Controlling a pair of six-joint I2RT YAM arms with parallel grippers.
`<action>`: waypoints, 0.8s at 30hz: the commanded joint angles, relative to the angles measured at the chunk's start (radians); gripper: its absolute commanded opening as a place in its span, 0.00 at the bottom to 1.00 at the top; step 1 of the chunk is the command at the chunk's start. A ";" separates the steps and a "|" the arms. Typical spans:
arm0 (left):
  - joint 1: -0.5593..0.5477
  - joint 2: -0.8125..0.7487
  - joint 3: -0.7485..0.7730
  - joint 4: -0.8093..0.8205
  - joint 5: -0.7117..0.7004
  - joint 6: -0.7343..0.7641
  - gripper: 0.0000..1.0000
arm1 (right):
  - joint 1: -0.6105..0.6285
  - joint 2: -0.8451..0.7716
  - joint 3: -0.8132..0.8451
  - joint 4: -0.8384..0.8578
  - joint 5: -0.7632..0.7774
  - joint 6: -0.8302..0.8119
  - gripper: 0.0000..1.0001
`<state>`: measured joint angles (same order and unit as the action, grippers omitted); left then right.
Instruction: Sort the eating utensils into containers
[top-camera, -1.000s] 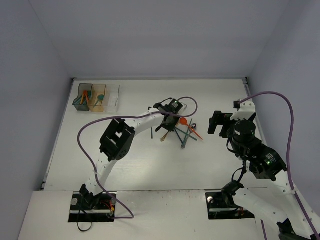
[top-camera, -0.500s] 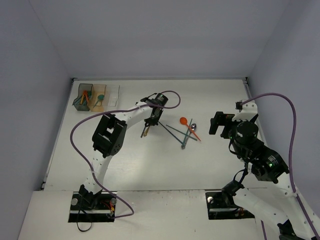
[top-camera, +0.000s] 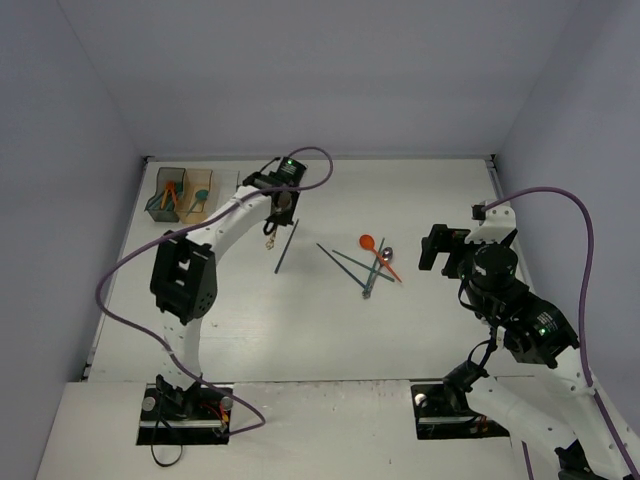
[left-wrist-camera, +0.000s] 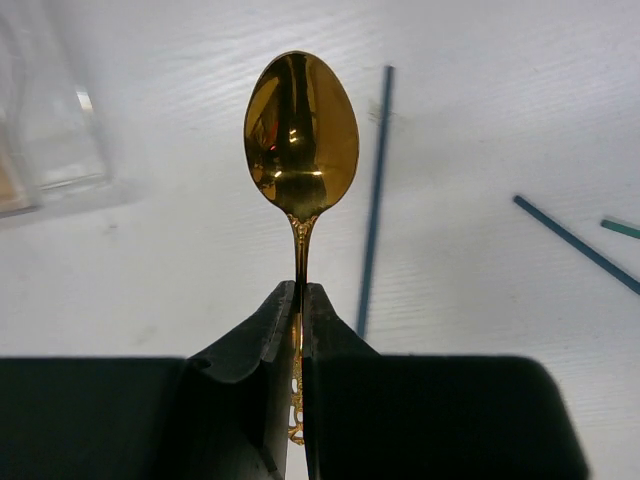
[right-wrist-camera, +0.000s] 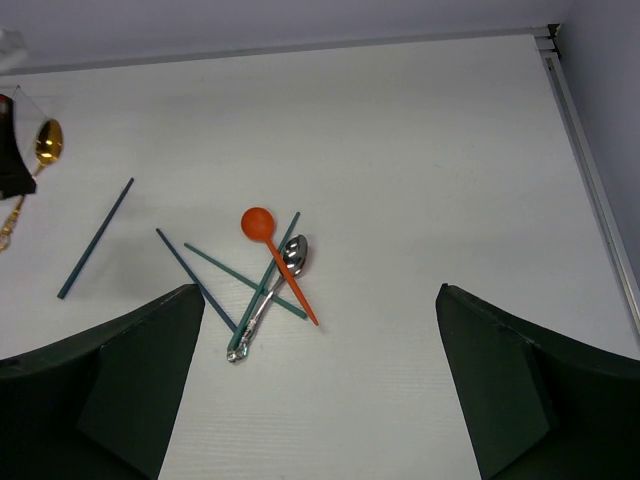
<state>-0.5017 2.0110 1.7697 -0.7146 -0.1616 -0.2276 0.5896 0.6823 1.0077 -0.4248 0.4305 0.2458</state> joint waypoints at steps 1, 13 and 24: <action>0.135 -0.121 0.068 -0.069 -0.009 0.064 0.00 | -0.004 0.011 0.006 0.046 0.032 0.007 1.00; 0.448 0.054 0.351 -0.194 0.064 0.216 0.00 | -0.004 0.058 0.004 0.046 0.034 0.008 1.00; 0.553 0.263 0.580 -0.249 0.078 0.225 0.00 | -0.004 0.094 0.006 0.044 0.044 -0.002 1.00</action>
<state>0.0074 2.2736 2.2537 -0.9503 -0.0962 -0.0260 0.5896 0.7561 1.0077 -0.4248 0.4309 0.2451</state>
